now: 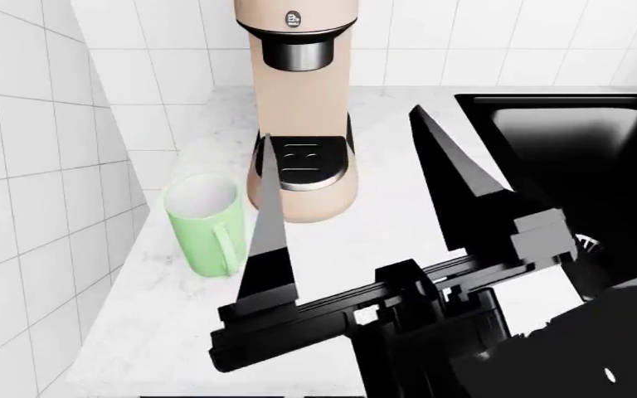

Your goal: Pick the mug from under the coffee machine dispenser and place it on the counter.

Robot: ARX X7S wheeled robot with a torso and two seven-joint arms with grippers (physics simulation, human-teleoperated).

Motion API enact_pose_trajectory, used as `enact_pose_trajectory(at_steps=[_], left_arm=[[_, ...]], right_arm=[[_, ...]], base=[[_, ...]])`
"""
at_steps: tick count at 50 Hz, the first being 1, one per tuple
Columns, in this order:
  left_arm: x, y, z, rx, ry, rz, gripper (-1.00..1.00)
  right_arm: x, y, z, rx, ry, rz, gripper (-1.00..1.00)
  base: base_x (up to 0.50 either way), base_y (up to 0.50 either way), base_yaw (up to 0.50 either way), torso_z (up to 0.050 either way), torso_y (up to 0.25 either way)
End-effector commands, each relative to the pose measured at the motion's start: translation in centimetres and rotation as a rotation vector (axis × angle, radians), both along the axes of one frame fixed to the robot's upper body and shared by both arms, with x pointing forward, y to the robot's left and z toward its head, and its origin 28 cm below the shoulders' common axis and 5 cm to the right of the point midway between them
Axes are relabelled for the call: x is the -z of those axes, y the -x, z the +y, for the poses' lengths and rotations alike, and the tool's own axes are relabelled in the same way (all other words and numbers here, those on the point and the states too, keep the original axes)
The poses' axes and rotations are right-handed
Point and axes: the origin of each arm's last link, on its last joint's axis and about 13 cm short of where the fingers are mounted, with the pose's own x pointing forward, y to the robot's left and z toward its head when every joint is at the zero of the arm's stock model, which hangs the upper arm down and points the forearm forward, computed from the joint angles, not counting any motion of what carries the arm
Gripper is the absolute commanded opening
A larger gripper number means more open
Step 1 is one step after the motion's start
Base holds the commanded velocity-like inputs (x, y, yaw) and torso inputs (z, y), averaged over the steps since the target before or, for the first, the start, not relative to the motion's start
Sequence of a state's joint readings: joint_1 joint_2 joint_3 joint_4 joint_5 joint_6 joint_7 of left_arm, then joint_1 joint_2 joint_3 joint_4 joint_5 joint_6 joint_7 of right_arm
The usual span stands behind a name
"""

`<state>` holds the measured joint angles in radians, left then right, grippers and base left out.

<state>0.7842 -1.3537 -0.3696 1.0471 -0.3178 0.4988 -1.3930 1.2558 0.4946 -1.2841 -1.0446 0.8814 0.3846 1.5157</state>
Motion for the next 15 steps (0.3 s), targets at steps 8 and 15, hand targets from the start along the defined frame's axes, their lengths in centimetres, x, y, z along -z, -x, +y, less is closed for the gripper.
enact_pose_trajectory(at_steps=[8, 15], left_arm=[[0.0, 0.1, -0.01, 0.02, -0.017, -0.017, 1.0], [-0.02, 0.13, -0.03, 0.028, -0.02, -0.021, 1.0]], right_arm=[[-0.48, -0.46, -0.28, 0.084, -0.028, -0.058, 1.0], [-0.78, -0.88, -0.5, 0.133, -0.041, -0.083, 1.0]], base=[[0.0, 0.0, 0.0, 0.0, 0.0], [0.0, 0.0, 0.0, 0.0, 0.0]])
